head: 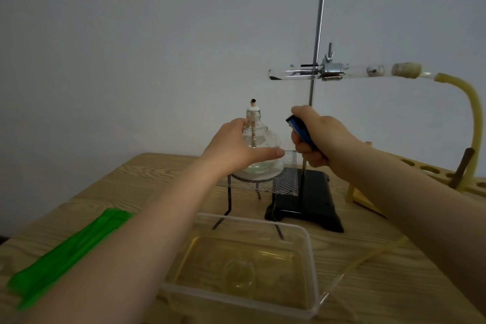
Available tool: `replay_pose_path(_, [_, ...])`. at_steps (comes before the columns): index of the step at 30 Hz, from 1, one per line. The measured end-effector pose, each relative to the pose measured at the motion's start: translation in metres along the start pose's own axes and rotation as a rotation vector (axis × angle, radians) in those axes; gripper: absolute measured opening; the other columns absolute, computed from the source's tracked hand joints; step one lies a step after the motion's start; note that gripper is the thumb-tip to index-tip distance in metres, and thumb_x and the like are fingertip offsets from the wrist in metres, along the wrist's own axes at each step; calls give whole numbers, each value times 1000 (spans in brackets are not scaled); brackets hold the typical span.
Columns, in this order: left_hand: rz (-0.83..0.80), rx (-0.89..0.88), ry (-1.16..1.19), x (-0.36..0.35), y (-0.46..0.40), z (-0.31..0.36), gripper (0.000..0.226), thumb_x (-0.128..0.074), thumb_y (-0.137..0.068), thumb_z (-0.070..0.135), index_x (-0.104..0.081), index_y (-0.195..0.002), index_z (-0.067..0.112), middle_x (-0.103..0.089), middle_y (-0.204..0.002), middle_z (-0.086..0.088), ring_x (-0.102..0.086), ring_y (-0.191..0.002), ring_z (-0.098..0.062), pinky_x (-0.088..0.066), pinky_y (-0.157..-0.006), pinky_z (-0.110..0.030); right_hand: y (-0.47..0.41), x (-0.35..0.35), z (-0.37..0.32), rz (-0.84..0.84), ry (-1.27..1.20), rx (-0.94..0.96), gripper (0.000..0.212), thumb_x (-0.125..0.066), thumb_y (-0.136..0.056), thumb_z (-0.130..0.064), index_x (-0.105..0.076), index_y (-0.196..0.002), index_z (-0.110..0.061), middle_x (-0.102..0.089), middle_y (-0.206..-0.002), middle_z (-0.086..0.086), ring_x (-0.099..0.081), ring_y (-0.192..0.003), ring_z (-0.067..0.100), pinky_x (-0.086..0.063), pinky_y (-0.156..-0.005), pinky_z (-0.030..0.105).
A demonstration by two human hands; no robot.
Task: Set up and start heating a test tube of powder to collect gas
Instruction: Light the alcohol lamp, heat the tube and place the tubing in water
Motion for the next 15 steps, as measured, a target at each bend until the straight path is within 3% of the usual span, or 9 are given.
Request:
replay_pose_path(8, [46, -42, 19, -3, 2, -4, 69, -78, -61, 57, -51, -116, 26, -54, -100, 15, -52, -84, 2, -35, -60, -16, -10, -26, -27, -11, 59, -21, 35, -38, -86, -38, -46, -63, -13, -36, -52, 0, -24, -42, 13, -20, -43, 22])
replay_pose_path(12, [49, -62, 26, -4, 1, -5, 56, -79, -61, 55, -49, -102, 31, -52, -87, 20, -49, -76, 7, -34, -58, -16, -14, -28, -29, 10, 53, -30, 33, -37, -86, -36, -44, -64, -12, -36, -53, 0, -23, -42, 13, -19, -43, 22])
replay_pose_path(15, [49, -70, 35, -4, 1, -7, 56, -80, -60, 55, -50, -101, 33, -54, -90, 19, -51, -78, 6, -36, -58, -17, -15, -29, -31, 3, 52, -36, 33, -37, -86, -36, -44, -64, -13, -36, -53, 0, -23, -42, 12, -19, -43, 21])
Point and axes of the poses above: each hand's wrist, its own y-axis away from the middle knuckle, its own x-axis out of the back of the hand, z = x × y, the point moved 2 cm from there along -y, towards the middle knuckle
